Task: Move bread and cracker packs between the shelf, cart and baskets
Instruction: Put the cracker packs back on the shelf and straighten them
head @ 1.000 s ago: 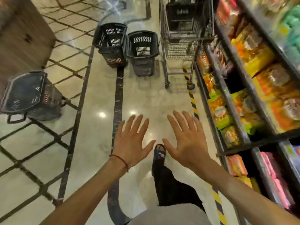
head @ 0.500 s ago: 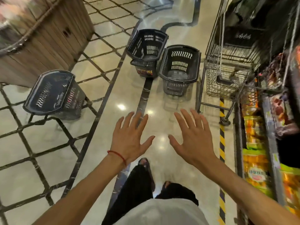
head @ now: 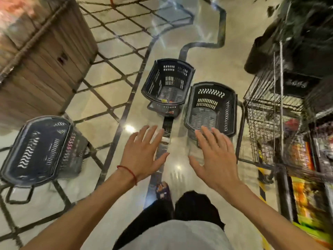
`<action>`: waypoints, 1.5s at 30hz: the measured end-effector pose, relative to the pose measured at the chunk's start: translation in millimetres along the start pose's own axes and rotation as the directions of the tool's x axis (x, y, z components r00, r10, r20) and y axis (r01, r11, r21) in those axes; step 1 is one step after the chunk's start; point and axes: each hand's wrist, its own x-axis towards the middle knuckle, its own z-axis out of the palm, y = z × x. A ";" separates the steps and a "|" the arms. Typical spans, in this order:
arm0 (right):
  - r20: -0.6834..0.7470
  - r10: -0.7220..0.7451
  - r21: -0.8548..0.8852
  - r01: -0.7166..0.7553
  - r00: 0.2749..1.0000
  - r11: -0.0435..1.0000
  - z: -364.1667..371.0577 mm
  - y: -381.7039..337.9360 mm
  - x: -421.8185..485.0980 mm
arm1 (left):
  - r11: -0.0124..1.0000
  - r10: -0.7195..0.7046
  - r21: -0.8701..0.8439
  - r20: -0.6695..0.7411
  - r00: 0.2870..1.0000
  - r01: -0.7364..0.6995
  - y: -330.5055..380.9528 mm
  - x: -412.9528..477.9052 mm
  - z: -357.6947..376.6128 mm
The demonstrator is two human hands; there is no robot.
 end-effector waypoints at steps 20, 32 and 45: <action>0.201 0.048 0.033 -0.056 0.978 0.998 93.4 72.8 441.2 | 1.000 0.014 -0.013 0.247 0.969 -0.011 -140.0 431.2 41.4; 0.264 0.196 0.044 -0.215 0.944 0.976 245.5 72.6 591.4 | 0.988 0.102 -0.148 0.357 0.928 -0.052 -213.6 609.2 190.2; 0.410 0.254 0.107 -0.323 0.876 0.940 539.3 95.7 640.7 | 0.978 0.053 -0.206 0.423 0.905 0.039 -229.0 686.2 457.2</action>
